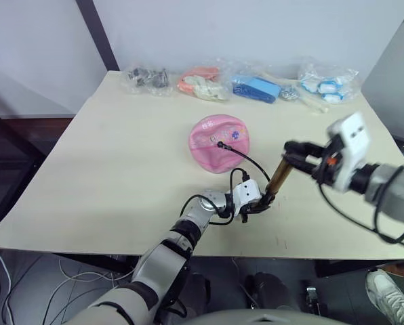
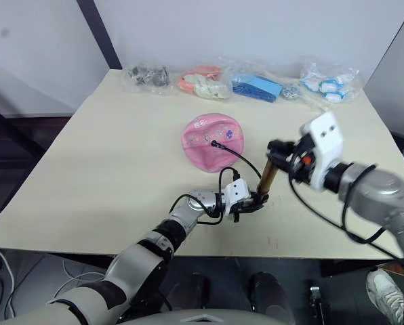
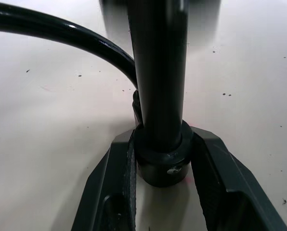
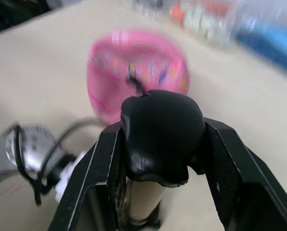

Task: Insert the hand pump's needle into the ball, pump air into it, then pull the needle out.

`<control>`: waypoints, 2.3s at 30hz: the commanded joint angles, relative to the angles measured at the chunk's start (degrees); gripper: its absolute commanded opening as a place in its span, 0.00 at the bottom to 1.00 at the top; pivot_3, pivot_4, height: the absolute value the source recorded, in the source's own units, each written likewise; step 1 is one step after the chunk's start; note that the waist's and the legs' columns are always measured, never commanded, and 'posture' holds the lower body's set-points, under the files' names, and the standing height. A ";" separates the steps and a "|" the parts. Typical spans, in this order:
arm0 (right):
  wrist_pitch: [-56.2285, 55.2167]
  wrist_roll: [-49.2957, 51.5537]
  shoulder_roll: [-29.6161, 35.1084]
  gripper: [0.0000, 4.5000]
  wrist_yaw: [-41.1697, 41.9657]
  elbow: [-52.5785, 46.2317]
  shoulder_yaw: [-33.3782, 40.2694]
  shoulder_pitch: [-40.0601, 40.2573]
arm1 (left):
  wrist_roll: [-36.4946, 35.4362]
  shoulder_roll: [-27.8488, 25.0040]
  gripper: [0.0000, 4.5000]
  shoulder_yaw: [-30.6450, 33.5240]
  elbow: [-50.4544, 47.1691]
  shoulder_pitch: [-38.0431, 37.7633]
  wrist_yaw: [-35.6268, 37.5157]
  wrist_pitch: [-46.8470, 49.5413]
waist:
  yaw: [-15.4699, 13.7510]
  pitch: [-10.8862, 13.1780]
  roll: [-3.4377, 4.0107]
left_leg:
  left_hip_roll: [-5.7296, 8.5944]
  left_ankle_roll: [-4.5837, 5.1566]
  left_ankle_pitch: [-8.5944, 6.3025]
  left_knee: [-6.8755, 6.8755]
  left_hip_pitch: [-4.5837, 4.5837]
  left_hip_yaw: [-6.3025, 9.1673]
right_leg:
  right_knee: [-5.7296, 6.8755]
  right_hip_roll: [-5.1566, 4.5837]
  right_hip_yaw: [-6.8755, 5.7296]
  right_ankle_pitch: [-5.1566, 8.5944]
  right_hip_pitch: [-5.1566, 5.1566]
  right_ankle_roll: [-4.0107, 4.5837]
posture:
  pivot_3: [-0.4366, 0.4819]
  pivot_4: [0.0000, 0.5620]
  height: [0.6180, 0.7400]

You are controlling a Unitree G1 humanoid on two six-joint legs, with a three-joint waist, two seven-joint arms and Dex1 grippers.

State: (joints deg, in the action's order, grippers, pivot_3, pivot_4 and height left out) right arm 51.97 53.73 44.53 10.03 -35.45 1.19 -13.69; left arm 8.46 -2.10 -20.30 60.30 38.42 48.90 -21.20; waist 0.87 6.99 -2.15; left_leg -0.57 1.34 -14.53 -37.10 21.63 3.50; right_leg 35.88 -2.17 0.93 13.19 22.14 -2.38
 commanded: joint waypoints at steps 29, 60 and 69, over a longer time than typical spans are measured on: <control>14.61 31.16 20.15 0.38 -0.43 3.83 23.41 -21.19 | 3.40 -0.70 0.25 -1.54 4.49 -2.36 -0.27 2.79 | -1.54 1.26 1.10 | 0.33 0.00 0.02 -0.16 1.14 -0.11 | -0.03 -0.11 -0.06 -0.16 1.01 -0.19 | 0.48 0.27 1.00; 2.60 -7.92 -0.48 0.38 13.91 4.43 -3.05 0.38 | 3.03 -0.56 0.25 -2.03 -0.75 -5.56 0.10 4.41 | -0.26 -0.21 0.48 | 0.04 -0.02 0.00 0.37 -0.01 0.06 | -0.03 0.12 -0.24 0.08 0.14 0.11 | 0.48 0.27 1.00; 16.59 16.94 11.95 0.38 10.62 2.22 16.81 -19.34 | 3.25 -0.49 0.25 -1.82 0.56 -4.90 -0.16 4.42 | -1.34 1.08 1.30 | 0.30 -0.01 0.02 0.17 0.63 -0.01 | -0.06 -0.03 -0.19 -0.12 0.64 -0.25 | 0.48 0.27 1.00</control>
State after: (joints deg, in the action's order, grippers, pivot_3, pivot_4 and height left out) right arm 67.58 65.78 54.92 21.82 -32.66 13.30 -30.14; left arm 8.60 -0.80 -20.30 55.27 36.15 49.06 -20.20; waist -0.46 8.08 -0.85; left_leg -0.27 1.34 -14.51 -36.92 22.27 3.50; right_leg 35.80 -2.20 0.73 13.07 22.78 -2.63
